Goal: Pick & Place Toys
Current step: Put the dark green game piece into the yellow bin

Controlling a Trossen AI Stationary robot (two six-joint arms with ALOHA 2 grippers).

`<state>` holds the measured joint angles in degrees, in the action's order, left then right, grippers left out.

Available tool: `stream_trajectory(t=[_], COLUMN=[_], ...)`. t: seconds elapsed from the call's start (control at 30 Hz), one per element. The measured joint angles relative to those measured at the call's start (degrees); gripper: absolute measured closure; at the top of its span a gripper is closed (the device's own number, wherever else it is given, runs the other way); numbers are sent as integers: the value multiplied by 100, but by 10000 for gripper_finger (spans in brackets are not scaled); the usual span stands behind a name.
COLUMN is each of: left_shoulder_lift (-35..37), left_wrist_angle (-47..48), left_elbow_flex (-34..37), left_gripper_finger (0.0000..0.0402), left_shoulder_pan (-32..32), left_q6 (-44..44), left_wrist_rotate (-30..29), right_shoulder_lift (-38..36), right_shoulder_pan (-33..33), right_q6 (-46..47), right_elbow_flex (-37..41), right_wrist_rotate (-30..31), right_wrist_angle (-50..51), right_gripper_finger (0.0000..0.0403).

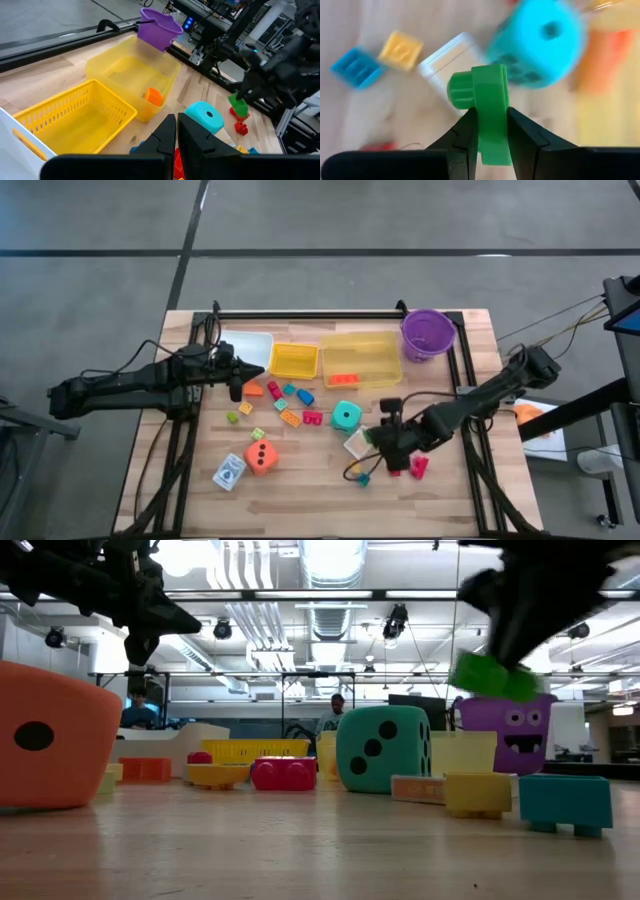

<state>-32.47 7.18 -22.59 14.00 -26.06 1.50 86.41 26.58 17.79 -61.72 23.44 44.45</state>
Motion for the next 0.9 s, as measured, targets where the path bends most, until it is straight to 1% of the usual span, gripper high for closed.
stream_trajectory(t=[0.13,0.2,0.43,0.67,0.83,0.9], left_shoulder_lift=[0,0,1,0,2,0], left_wrist_angle=[0,-1,-6,-2,-2,-2], left_elbow_flex=[0,0,0,0,0,0], left_gripper_finger=[382,382,382,382,382,382], left_shoulder_pan=[0,-1,0,-1,-2,-2], left_q6=[0,0,0,2,0,1], left_wrist_rotate=[2,2,2,2,2,2], right_shoulder_lift=[-241,-357,-529,-394,-120,52], right_shoulder_pan=[-404,-670,-1819,-3064,-3754,-3969], right_q6=[-172,-334,-1355,-2056,-2083,-2071], right_elbow_flex=[-53,-63,-43,-50,-42,-41], right_wrist_rotate=[588,768,770,-90,-513,-891], right_wrist_angle=[-20,-66,-829,-1456,-1530,-1559], right_gripper_finger=[326,326,326,326,326,326])
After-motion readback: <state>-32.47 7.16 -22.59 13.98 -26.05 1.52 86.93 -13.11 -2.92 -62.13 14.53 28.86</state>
